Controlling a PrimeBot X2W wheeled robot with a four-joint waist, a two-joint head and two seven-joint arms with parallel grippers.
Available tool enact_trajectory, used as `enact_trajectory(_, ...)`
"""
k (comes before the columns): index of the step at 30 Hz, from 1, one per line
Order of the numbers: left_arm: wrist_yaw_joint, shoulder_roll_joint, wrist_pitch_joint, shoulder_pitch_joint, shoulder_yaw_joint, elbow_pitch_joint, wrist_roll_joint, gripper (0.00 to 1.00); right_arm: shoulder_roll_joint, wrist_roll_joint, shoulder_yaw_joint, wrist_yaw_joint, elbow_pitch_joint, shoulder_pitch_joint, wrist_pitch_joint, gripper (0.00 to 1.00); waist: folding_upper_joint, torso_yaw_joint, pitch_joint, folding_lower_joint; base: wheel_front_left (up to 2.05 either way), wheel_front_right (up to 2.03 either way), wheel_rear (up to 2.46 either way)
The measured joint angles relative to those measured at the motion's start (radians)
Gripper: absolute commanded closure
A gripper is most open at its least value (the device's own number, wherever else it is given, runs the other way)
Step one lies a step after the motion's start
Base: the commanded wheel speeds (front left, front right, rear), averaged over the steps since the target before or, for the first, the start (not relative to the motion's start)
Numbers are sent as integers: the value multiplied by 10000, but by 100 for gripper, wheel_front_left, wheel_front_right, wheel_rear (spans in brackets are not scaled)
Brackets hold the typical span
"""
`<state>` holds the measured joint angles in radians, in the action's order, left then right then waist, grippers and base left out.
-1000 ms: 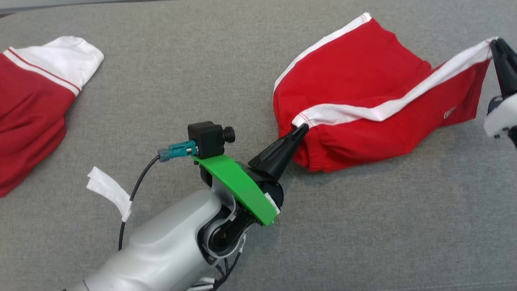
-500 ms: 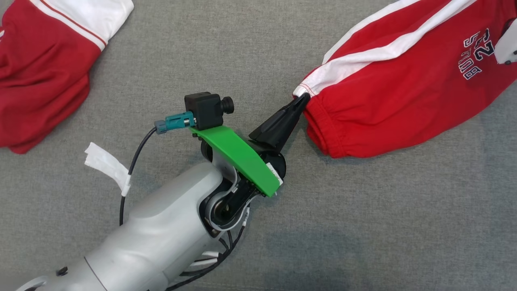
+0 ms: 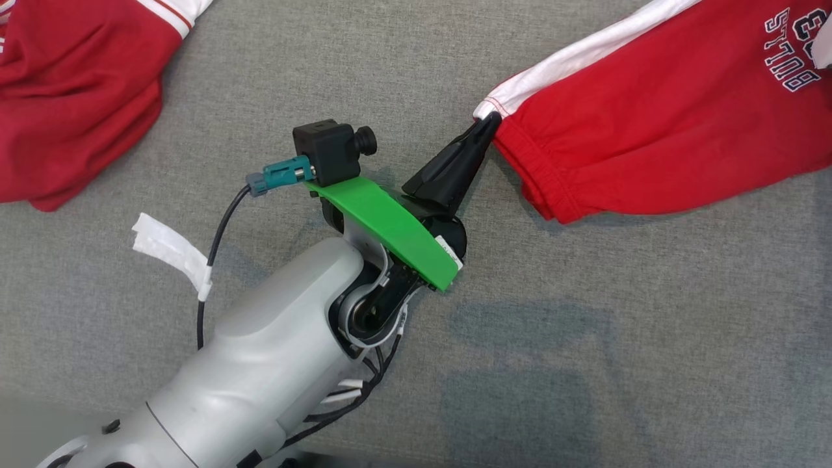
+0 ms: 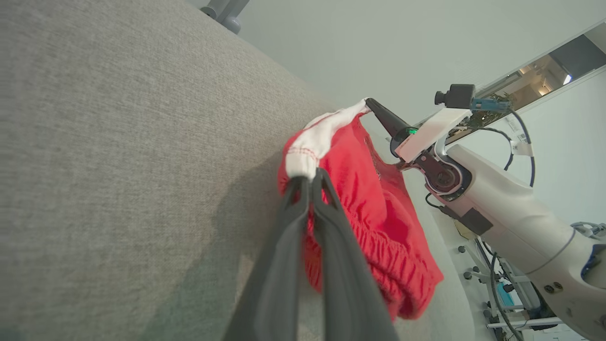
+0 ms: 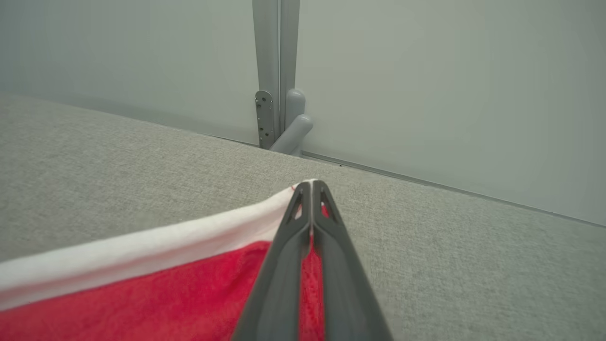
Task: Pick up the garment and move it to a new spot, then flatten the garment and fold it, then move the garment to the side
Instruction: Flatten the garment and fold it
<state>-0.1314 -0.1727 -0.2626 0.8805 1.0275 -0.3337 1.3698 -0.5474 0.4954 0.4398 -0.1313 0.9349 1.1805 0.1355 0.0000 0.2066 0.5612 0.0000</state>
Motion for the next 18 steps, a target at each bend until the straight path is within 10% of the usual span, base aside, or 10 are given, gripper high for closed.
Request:
enact_trajectory(6,0,105,0,2,-21,-199,-171,46,259,221,378,0,729,221,251,95,0,123,162,0,0,0,0)
enact_trajectory(7,0,105,-4,10,40,-270,-215,0,347,332,512,0,903,273,295,81,0,106,141,0,0,0,0)
enact_trajectory(10,0,92,-17,10,48,-389,-360,0,456,537,706,0,1129,308,384,56,0,42,62,0,0,0,0)
enact_trajectory(12,0,54,-15,-8,-12,-508,-575,0,531,711,775,0,1246,302,493,0,0,-18,-32,0,0,0,0)
enact_trajectory(18,0,-107,-15,-608,-966,-901,-1843,0,771,1628,694,0,1312,-176,938,0,0,-237,-530,0,0,0,0)
